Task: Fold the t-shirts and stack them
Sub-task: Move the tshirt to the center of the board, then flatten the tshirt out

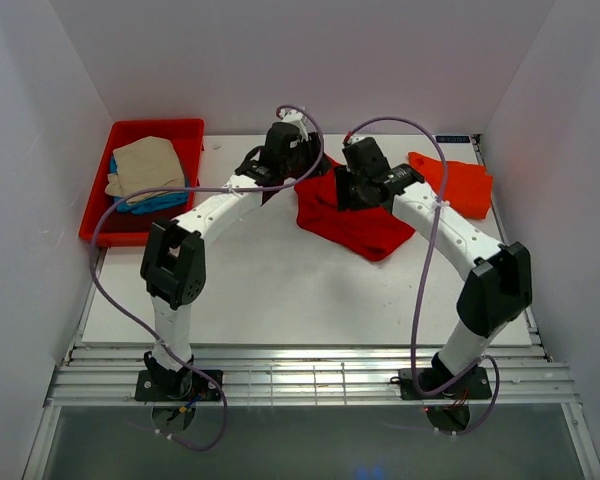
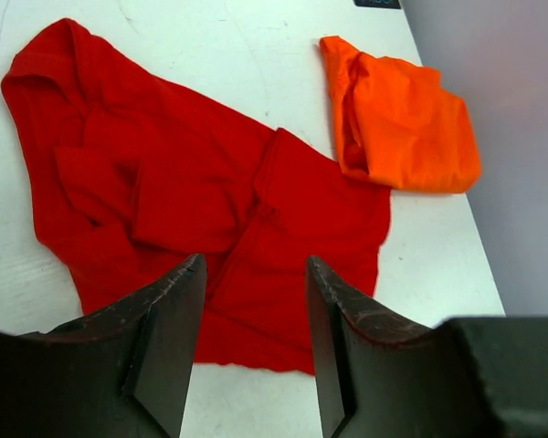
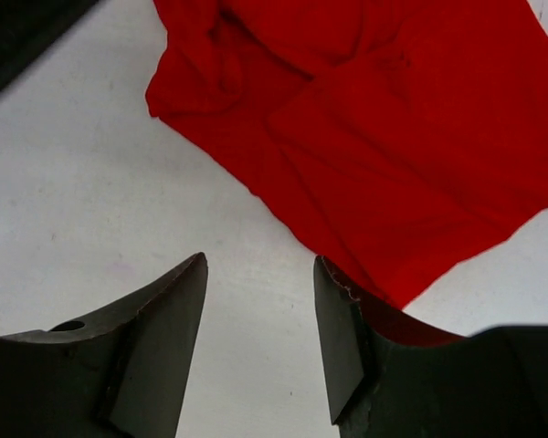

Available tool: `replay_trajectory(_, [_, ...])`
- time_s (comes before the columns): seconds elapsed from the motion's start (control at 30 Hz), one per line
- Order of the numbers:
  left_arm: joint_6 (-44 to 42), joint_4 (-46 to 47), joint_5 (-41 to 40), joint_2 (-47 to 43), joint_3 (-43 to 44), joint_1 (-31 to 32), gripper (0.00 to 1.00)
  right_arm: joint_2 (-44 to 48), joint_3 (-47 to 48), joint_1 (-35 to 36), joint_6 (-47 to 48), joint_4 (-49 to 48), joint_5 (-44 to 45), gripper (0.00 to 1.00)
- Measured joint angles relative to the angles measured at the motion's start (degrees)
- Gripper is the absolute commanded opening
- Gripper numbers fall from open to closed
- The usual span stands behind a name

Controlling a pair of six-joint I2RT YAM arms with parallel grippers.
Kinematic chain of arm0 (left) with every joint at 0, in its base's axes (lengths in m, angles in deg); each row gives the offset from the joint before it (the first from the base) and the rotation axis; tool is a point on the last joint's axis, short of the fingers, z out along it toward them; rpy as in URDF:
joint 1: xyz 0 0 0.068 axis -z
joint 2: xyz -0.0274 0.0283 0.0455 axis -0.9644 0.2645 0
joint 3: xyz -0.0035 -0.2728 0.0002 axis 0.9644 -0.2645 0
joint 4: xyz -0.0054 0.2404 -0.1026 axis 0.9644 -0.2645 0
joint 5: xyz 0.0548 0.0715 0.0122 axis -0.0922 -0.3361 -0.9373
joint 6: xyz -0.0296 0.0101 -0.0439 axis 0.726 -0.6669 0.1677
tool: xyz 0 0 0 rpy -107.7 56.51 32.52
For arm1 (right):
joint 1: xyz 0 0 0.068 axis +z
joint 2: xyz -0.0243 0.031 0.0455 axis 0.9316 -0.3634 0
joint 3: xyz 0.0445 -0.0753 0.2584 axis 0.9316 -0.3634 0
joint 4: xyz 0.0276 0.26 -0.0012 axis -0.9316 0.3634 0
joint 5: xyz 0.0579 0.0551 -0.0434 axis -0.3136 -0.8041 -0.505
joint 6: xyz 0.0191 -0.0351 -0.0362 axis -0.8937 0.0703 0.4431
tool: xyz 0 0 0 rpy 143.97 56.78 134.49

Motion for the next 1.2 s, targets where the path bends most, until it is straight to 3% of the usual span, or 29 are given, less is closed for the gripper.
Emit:
replay_trajectory(0.23, [1.60, -2.51, -5.07, 12.57, 4.52, 0.00, 0.51, -18.03, 15.69, -5.35, 2.95, -2.80, -3.08, 0.56])
replay_trajectory(0.37, [3.69, -7.08, -10.40, 15.04, 4.04, 0.00, 0.50, -27.82, 26.77, -6.34, 5.53, -4.09, -7.08, 0.58])
replay_trajectory(0.5, [5.60, -8.33, -18.16, 10.73, -2.62, 0.00, 0.52, -34.71, 33.44, -6.34, 7.58, -5.20, -12.57, 0.63])
replay_trajectory(0.73, [6.34, -10.51, -25.27, -1.99, -12.83, -1.68, 0.53, -39.39, 35.23, -6.27, 8.87, -5.88, -20.37, 0.65])
replay_trajectory(1.03, [7.39, -10.80, -27.58, -13.09, -20.33, -4.00, 0.53, -39.30, 26.43, -4.79, 9.20, -7.08, -26.16, 0.67])
replay_trajectory(1.17, [8.15, -10.99, -27.58, -13.90, -22.32, -4.07, 0.53, -39.30, 24.33, -3.74, 9.70, -6.71, -27.47, 0.54])
replay_trajectory(1.2, [8.33, -11.04, -27.56, -14.01, -22.77, -4.15, 0.53, -39.30, 24.22, -3.43, 9.88, -6.71, -27.74, 0.36])
